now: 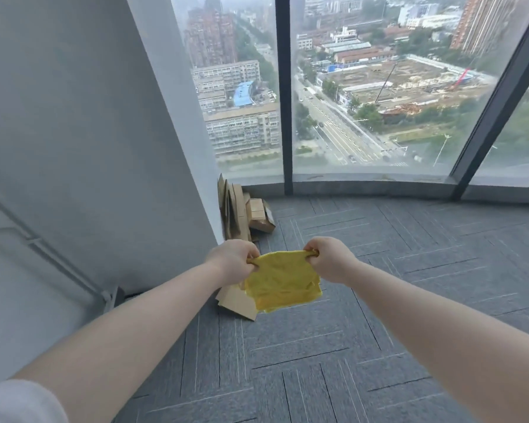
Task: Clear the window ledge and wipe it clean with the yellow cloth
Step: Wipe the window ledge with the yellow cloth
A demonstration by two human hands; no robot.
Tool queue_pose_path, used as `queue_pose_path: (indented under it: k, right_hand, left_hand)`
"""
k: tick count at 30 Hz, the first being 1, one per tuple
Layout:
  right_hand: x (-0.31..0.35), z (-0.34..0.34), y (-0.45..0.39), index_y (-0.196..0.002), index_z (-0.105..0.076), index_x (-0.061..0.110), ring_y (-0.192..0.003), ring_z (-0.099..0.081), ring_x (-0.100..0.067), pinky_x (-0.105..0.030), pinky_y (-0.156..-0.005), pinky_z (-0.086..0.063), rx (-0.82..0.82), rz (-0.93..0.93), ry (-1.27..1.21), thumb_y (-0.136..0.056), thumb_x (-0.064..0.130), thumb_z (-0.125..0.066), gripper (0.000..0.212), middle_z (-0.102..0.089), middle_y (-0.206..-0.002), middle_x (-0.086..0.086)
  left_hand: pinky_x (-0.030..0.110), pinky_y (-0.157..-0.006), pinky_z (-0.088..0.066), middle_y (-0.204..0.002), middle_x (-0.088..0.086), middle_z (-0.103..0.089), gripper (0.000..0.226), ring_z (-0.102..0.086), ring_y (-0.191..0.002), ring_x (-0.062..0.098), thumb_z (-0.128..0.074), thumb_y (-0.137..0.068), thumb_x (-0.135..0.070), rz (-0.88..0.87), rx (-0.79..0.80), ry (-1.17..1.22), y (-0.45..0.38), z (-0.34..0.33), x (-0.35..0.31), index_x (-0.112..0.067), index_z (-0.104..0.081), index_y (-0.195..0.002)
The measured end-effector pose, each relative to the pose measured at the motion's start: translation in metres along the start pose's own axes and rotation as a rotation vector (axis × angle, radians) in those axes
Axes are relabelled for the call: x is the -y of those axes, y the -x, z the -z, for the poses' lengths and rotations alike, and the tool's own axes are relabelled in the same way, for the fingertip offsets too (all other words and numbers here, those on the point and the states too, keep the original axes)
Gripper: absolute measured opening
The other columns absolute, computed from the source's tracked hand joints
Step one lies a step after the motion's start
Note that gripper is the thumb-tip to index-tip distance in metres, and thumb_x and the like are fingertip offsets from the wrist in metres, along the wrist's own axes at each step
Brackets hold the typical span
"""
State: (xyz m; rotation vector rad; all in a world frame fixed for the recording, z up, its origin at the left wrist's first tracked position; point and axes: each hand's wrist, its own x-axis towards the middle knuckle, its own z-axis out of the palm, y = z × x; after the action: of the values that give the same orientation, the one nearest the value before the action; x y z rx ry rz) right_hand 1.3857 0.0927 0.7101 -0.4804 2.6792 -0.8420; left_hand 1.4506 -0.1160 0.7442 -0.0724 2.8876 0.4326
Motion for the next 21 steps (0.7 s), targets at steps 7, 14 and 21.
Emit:
queue_pose_path:
  k: [7,14,21]
  right_hand:
    - [-0.044,0.073,-0.128,-0.108,-0.066,0.016,-0.084,-0.058,-0.023,-0.031,-0.066,-0.048,-0.023,-0.012,0.0,-0.089,0.007,-0.046,0.029,-0.064,-0.099,-0.006]
    - [-0.08,0.125,-0.255,-0.107,-0.066,0.016,-0.085,-0.058,-0.021,-0.031,-0.068,-0.049,-0.035,-0.047,0.004,-0.089,0.007,-0.045,0.029,-0.06,-0.094,0.001]
    - [-0.119,0.172,-0.397,-0.1,-0.067,0.018,-0.09,-0.059,-0.023,-0.035,-0.076,-0.052,-0.074,-0.142,0.039,-0.086,0.007,-0.045,0.028,-0.06,-0.09,0.002]
  left_hand:
    - [0.035,-0.082,-0.053,-0.103,-0.007,-0.066,0.016,-0.059,-0.095,0.017,-0.059,-0.09,-0.029,-0.01,-0.02,-0.01,-0.151,0.033,-0.032,-0.026,-0.067,-0.104]
    - [0.033,-0.072,-0.051,-0.094,-0.007,-0.061,0.015,-0.057,-0.088,0.017,-0.057,-0.091,-0.031,-0.064,0.002,-0.057,-0.305,0.05,-0.036,-0.025,-0.066,-0.102]
    - [0.032,-0.078,-0.051,-0.103,-0.007,-0.064,0.019,-0.059,-0.099,0.019,-0.058,-0.089,-0.034,-0.156,0.033,-0.078,-0.497,0.078,-0.037,-0.03,-0.065,-0.105]
